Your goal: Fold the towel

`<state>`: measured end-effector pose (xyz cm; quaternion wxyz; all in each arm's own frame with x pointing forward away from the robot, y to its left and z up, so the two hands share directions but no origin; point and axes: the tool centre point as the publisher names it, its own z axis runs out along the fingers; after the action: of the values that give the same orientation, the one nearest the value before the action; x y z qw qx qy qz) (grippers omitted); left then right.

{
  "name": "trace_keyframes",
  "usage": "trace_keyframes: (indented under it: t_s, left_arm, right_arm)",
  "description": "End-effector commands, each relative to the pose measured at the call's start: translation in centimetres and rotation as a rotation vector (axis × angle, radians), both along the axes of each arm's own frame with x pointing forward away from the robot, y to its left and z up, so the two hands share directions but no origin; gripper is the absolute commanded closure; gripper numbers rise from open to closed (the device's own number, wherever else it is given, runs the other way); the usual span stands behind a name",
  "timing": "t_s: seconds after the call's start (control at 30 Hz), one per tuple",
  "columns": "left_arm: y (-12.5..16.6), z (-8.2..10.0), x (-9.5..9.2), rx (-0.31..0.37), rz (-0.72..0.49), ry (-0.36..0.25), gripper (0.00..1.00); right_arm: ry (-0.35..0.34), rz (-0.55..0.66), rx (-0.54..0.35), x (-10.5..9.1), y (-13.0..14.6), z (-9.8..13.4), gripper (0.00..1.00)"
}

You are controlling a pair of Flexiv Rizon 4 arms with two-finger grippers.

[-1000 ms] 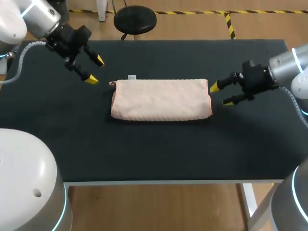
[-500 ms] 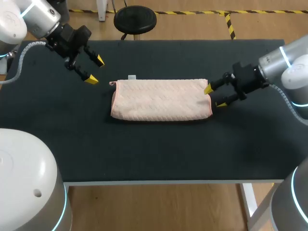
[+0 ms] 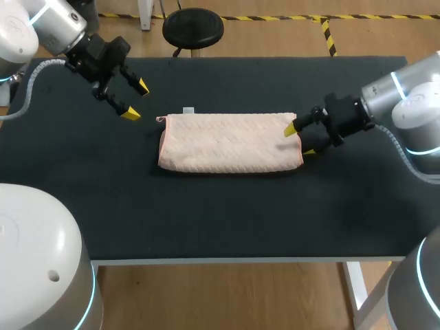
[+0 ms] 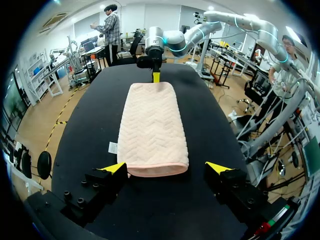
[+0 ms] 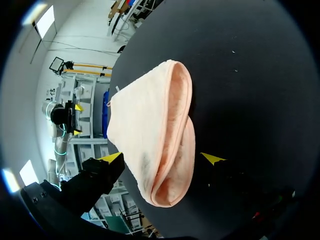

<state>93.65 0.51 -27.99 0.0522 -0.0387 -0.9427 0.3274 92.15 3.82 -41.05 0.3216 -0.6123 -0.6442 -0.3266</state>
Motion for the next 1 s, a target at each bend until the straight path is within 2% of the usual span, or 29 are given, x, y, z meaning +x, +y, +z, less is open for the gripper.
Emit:
trace_keyframes:
  t_s: [0.03,0.47,0.83,0.87,0.9,0.93,0.97,1.0]
  left_arm:
    - [0.0,-0.1,0.0,-0.002,0.0,-0.002,0.0]
    - [0.0,-0.1,0.0,-0.002,0.0,-0.002,0.0]
    - [0.0,-0.1,0.0,-0.002,0.0,-0.002,0.0]
    - [0.0,-0.1,0.0,-0.002,0.0,-0.002,0.0]
    - [0.0,-0.1,0.0,-0.002,0.0,-0.002,0.0]
    - [0.0,-0.1,0.0,-0.002,0.0,-0.002,0.0]
    - [0.0,-0.1,0.0,-0.002,0.0,-0.002,0.0]
    - [0.0,-0.1,0.0,-0.002,0.0,-0.002,0.0]
  right_arm:
    - [0.006,0.009,0.007,0.5,0.6,-0.7,0.0]
    - [0.027,0.016,0.036,0.6,3.0,-1.5,0.0]
    - [0.026,0.007,0.055,0.8,4.4,-1.3,0.0]
    - [0.026,-0.001,0.051,0.8,4.4,-1.3,0.41]
    - [0.028,-0.006,0.048,0.8,4.4,-1.3,0.6]
    - [0.027,-0.011,0.045,0.8,4.4,-1.3,0.87]
    - [0.027,-0.017,0.04,0.8,4.4,-1.3,1.0]
    - [0.027,-0.022,0.036,0.8,4.5,-1.1,1.0]
